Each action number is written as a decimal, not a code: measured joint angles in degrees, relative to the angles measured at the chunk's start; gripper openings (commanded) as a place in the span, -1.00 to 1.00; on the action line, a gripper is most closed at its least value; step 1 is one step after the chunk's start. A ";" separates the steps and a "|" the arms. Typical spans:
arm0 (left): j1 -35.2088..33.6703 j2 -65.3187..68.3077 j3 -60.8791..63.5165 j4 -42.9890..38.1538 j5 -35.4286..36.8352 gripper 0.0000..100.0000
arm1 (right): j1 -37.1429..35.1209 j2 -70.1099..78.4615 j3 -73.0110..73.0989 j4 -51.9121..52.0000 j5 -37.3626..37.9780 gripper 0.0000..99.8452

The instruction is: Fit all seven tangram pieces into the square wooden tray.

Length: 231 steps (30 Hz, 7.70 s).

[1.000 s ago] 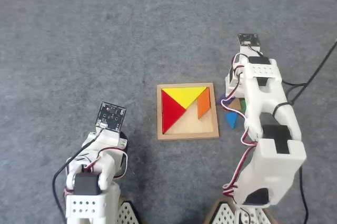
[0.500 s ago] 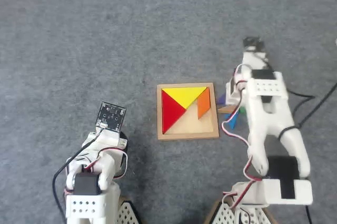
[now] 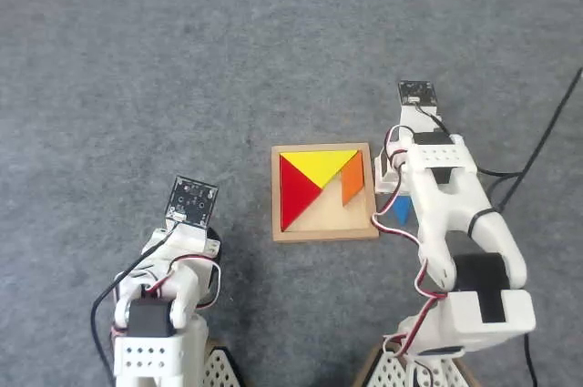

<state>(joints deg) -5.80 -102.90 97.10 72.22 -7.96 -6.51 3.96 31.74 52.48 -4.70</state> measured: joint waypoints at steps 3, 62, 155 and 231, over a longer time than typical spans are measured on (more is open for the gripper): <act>0.00 0.00 0.00 0.00 0.00 -0.83 | 0.00 0.00 0.00 0.00 0.00 -0.59; 0.00 0.00 0.00 0.00 0.00 -0.83 | -15.74 1.49 -13.36 9.32 -0.18 -0.99; 0.00 0.00 0.00 0.00 0.00 -0.83 | -23.21 -0.44 0.18 -5.63 4.84 -0.81; 0.00 0.00 0.00 0.00 0.00 -0.83 | -22.33 -9.85 9.58 -2.37 5.45 -0.51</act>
<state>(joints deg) -5.80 -102.90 97.10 72.22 -7.96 -28.84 -5.89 41.32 50.11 0.75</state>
